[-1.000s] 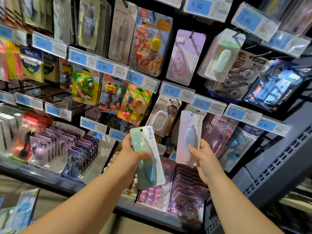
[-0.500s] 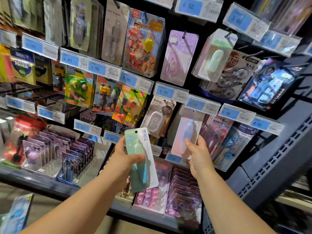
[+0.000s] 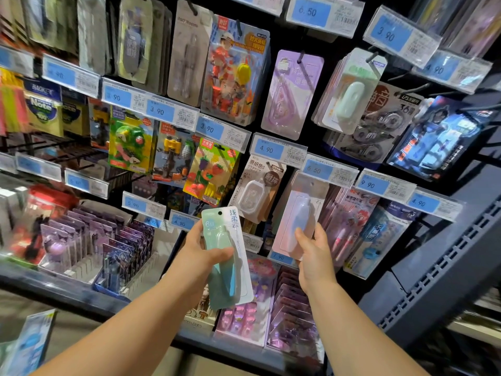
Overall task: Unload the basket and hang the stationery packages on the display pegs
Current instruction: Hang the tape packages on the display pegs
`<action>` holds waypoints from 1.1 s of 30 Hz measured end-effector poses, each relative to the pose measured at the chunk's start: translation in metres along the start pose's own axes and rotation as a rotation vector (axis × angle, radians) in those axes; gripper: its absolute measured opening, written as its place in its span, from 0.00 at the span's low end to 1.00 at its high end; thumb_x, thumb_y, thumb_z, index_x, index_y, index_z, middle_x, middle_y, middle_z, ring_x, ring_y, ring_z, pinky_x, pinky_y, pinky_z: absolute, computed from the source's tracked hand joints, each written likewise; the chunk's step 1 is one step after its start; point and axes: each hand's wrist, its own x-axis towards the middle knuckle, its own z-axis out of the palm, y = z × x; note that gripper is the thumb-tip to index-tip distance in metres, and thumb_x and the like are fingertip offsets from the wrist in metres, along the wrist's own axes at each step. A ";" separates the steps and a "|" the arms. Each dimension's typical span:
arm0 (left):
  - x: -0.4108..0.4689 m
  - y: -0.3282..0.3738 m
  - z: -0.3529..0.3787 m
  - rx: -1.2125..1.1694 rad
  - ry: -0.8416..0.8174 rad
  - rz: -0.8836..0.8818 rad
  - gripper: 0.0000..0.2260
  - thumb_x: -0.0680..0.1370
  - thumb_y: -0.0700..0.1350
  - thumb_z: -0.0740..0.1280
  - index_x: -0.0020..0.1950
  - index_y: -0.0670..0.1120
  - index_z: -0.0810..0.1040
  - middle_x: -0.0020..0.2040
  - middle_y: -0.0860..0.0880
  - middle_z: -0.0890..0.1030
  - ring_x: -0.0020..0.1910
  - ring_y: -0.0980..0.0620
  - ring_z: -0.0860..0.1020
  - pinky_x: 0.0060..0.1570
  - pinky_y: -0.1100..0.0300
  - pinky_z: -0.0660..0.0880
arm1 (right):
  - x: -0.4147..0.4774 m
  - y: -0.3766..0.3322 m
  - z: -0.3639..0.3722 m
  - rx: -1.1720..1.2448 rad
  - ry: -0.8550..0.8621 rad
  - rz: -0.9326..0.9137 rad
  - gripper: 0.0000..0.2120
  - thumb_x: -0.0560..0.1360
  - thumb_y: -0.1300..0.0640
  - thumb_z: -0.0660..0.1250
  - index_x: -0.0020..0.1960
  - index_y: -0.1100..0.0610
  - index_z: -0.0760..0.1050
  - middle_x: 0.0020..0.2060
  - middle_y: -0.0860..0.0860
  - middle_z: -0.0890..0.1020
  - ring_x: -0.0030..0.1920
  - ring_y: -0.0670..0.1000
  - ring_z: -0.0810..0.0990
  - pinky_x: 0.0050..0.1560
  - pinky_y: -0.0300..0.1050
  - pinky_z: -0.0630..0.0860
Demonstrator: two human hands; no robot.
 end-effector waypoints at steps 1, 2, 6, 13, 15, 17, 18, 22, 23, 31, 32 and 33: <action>0.000 0.001 0.000 -0.001 -0.001 0.000 0.31 0.74 0.31 0.70 0.70 0.57 0.68 0.58 0.47 0.80 0.56 0.42 0.80 0.47 0.46 0.79 | 0.000 0.000 0.000 0.003 0.003 0.000 0.17 0.80 0.62 0.63 0.60 0.41 0.73 0.58 0.44 0.81 0.61 0.49 0.78 0.68 0.55 0.71; 0.000 0.001 0.000 -0.002 -0.003 0.000 0.30 0.74 0.31 0.70 0.70 0.57 0.68 0.58 0.47 0.80 0.56 0.42 0.80 0.47 0.46 0.79 | 0.000 0.000 0.001 0.011 0.004 -0.002 0.17 0.80 0.62 0.63 0.60 0.41 0.73 0.58 0.44 0.81 0.61 0.50 0.78 0.68 0.55 0.71; -0.001 0.001 0.000 -0.004 -0.008 0.000 0.30 0.75 0.31 0.70 0.69 0.57 0.69 0.58 0.47 0.80 0.56 0.42 0.80 0.45 0.48 0.79 | 0.000 0.000 0.002 0.050 0.024 -0.020 0.17 0.80 0.63 0.62 0.61 0.43 0.74 0.56 0.46 0.82 0.60 0.51 0.79 0.65 0.55 0.73; -0.002 0.003 0.000 -0.008 -0.004 -0.013 0.30 0.75 0.31 0.70 0.67 0.59 0.69 0.59 0.46 0.80 0.57 0.40 0.80 0.52 0.43 0.79 | 0.006 0.003 0.003 0.043 0.019 -0.034 0.16 0.81 0.64 0.61 0.61 0.44 0.74 0.53 0.43 0.83 0.55 0.48 0.81 0.58 0.49 0.76; -0.003 0.003 -0.001 -0.005 -0.002 -0.015 0.29 0.74 0.31 0.70 0.66 0.60 0.70 0.59 0.46 0.80 0.57 0.40 0.80 0.52 0.43 0.79 | 0.007 0.004 0.002 0.048 0.018 -0.024 0.16 0.81 0.64 0.61 0.59 0.44 0.74 0.52 0.43 0.83 0.54 0.48 0.81 0.57 0.49 0.76; -0.004 0.003 -0.001 0.001 -0.001 -0.016 0.28 0.75 0.30 0.69 0.62 0.61 0.72 0.58 0.46 0.81 0.56 0.41 0.80 0.48 0.46 0.79 | 0.007 0.005 0.001 0.047 0.016 -0.019 0.16 0.81 0.64 0.61 0.59 0.44 0.74 0.53 0.44 0.83 0.54 0.48 0.81 0.57 0.49 0.77; -0.004 0.004 -0.001 0.005 0.000 -0.015 0.27 0.75 0.30 0.69 0.60 0.62 0.72 0.58 0.47 0.81 0.56 0.41 0.80 0.46 0.47 0.79 | 0.007 0.004 0.001 0.046 0.015 -0.019 0.16 0.81 0.64 0.61 0.60 0.44 0.74 0.53 0.44 0.83 0.54 0.48 0.81 0.57 0.49 0.77; -0.006 0.005 -0.001 0.024 -0.001 -0.003 0.27 0.75 0.30 0.69 0.57 0.64 0.72 0.58 0.47 0.81 0.55 0.41 0.81 0.44 0.47 0.80 | 0.008 0.005 0.000 0.029 0.027 -0.013 0.17 0.81 0.63 0.61 0.64 0.45 0.73 0.54 0.45 0.83 0.55 0.49 0.82 0.57 0.50 0.77; -0.006 0.006 -0.001 0.026 -0.001 0.000 0.27 0.75 0.30 0.69 0.56 0.64 0.72 0.57 0.47 0.81 0.55 0.41 0.81 0.46 0.46 0.80 | 0.009 0.005 0.000 0.026 0.031 -0.007 0.17 0.81 0.62 0.62 0.65 0.46 0.73 0.56 0.46 0.83 0.56 0.49 0.81 0.59 0.51 0.77; -0.007 0.004 0.001 0.047 -0.011 0.010 0.26 0.75 0.30 0.68 0.57 0.62 0.72 0.58 0.47 0.81 0.55 0.41 0.81 0.45 0.48 0.79 | 0.014 0.003 0.004 -0.019 0.100 0.038 0.28 0.76 0.51 0.69 0.74 0.52 0.66 0.68 0.51 0.75 0.66 0.53 0.75 0.68 0.56 0.71; -0.007 0.004 0.001 0.047 -0.012 0.009 0.26 0.75 0.30 0.68 0.56 0.63 0.72 0.58 0.47 0.81 0.54 0.41 0.81 0.45 0.48 0.79 | 0.015 0.001 0.006 -0.023 0.118 0.023 0.25 0.78 0.54 0.68 0.73 0.54 0.67 0.66 0.50 0.76 0.63 0.52 0.77 0.66 0.53 0.73; -0.007 0.004 0.002 0.046 -0.013 0.009 0.26 0.75 0.30 0.68 0.56 0.63 0.72 0.57 0.47 0.81 0.54 0.41 0.81 0.45 0.48 0.79 | 0.017 0.000 0.006 -0.030 0.145 0.021 0.24 0.79 0.55 0.67 0.73 0.55 0.67 0.65 0.49 0.76 0.61 0.50 0.77 0.64 0.49 0.73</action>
